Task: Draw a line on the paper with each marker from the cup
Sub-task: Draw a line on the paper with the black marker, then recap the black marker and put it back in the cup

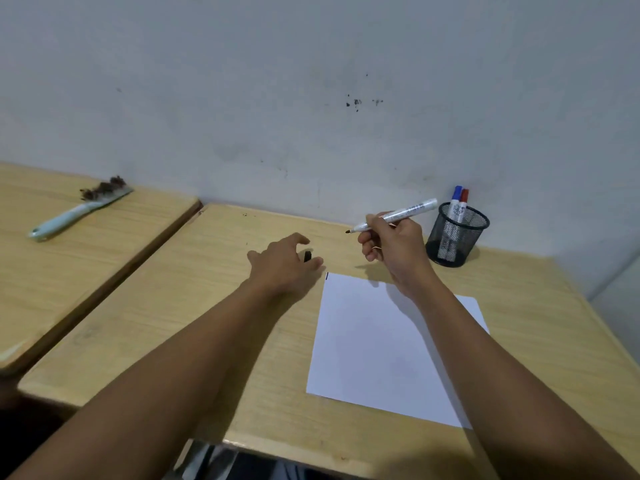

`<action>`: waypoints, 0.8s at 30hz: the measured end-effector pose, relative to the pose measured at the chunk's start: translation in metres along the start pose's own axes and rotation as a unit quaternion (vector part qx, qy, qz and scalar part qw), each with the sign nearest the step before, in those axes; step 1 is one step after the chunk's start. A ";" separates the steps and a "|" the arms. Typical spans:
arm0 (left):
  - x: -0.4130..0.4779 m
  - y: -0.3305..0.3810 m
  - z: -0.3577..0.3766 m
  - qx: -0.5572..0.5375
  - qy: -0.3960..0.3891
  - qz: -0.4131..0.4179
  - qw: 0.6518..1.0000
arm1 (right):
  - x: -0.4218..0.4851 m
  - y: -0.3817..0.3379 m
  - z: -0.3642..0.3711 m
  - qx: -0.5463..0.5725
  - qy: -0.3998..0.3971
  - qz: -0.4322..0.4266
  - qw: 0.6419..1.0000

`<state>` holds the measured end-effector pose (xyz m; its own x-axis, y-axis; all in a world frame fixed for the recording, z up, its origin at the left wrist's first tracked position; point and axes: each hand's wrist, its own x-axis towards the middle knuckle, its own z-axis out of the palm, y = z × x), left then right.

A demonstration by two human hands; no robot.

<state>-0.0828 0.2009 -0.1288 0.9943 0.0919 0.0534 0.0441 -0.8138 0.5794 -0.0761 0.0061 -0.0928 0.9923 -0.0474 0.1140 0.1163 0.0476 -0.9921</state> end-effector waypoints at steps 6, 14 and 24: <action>-0.010 0.021 -0.012 -0.247 -0.001 0.024 0.969 | -0.022 -0.009 -0.015 -0.007 0.021 0.003 1.000; -0.046 0.083 -0.039 -0.437 -0.029 0.100 0.893 | -0.043 -0.046 -0.027 0.022 0.024 -0.022 0.999; -0.066 0.147 -0.042 -0.409 -0.085 0.168 0.893 | -0.072 -0.094 -0.078 0.015 0.020 -0.071 0.997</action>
<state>-0.1456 0.0997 -0.0132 0.9413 -0.2236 0.2529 -0.2766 -0.0813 0.9575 -0.1622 -0.0729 -0.0122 0.9635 -0.0956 0.2500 0.2569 0.0679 -0.9641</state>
